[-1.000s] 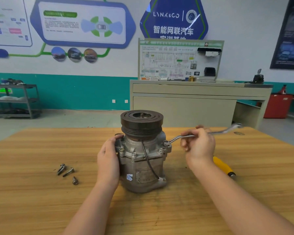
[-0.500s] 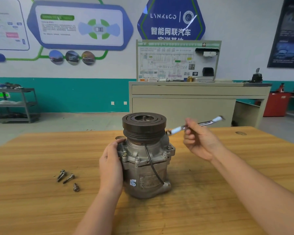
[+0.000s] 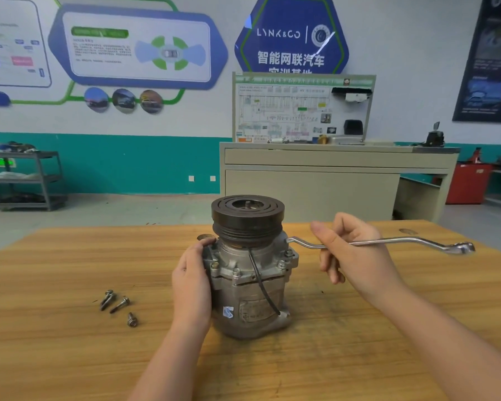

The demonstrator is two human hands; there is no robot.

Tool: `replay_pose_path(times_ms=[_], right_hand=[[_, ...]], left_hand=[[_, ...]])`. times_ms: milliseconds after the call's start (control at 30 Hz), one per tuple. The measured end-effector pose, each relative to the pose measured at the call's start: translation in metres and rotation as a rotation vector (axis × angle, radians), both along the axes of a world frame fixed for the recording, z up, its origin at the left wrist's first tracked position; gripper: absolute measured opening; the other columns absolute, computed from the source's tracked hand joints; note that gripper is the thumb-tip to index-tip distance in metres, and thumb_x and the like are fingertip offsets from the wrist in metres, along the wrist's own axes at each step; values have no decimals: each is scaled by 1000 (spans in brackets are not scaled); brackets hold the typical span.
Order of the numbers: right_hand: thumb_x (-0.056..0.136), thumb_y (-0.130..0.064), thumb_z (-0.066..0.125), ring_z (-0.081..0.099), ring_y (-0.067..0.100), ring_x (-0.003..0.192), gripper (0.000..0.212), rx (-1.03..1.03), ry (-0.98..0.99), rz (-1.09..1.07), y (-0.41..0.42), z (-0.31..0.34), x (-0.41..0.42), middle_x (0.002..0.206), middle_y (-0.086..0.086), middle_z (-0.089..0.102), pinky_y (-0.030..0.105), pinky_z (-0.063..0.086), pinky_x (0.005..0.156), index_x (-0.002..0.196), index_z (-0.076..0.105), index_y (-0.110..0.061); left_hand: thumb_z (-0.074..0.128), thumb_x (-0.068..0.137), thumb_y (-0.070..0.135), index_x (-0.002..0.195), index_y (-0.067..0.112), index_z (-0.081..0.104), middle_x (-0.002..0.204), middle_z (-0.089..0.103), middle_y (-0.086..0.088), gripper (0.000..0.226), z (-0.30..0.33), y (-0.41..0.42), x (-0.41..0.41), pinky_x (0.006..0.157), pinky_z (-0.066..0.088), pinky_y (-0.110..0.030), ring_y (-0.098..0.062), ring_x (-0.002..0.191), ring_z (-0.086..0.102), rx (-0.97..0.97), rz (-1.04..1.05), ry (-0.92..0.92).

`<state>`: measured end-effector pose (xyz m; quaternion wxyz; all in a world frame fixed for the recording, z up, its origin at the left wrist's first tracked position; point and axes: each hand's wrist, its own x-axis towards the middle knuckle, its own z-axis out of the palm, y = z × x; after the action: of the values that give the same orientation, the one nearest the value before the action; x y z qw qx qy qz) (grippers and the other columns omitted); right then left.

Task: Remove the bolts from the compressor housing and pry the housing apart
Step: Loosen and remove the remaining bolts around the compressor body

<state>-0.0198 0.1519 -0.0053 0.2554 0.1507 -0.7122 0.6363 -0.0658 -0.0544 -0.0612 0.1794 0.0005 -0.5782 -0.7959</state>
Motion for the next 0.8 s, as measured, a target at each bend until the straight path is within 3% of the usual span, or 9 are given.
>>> replay_pose_path(times_ms=[100,200,300,367,500,633,800], right_hand=[[81,-53,52,36,10,26,55,-7,-3,-163,0,1,-3,42,15,42,16,26,31,64,41,-1],[97,-49,41,30,12,27,54,-155,-96,-191,1,0,-11,37,7,39,18,23,32,60,50,-11],[96,-44,50,28,12,28,45,-378,-183,-63,-1,3,-14,39,4,41,18,23,34,66,56,-11],[90,-36,59,38,12,29,34,-414,-218,9,-2,4,-13,42,3,48,18,30,33,72,56,-7],[95,-6,53,55,17,34,20,-370,-184,45,-5,3,-9,49,9,60,22,43,33,76,47,-3],[95,-5,56,60,24,37,24,-193,-71,-66,-9,0,-8,51,12,62,26,46,36,77,41,-6],[90,-5,64,55,21,34,36,-85,34,-119,-13,-6,-6,49,11,60,24,43,34,62,41,-8]], left_hand=[[36,102,27,82,45,76,85,74,14,48,0,0,0,82,52,-39,-2,80,68,-1,5,-1],[37,101,26,82,41,76,86,74,14,47,0,0,-1,82,51,-37,-4,85,67,8,13,3],[37,101,24,82,40,77,86,74,16,47,-1,0,-2,82,50,-36,4,79,66,6,21,19],[36,101,23,82,42,77,86,74,16,48,-2,0,-2,83,50,-35,5,78,66,10,14,25],[36,102,23,84,35,77,88,75,14,46,-2,0,-3,80,49,-34,4,79,67,18,2,25],[36,102,23,89,30,74,85,74,16,41,-2,0,-3,78,48,-32,6,79,66,5,12,29],[36,102,25,83,38,77,88,75,14,46,-3,-1,-4,84,50,-34,3,82,67,8,-3,26]])
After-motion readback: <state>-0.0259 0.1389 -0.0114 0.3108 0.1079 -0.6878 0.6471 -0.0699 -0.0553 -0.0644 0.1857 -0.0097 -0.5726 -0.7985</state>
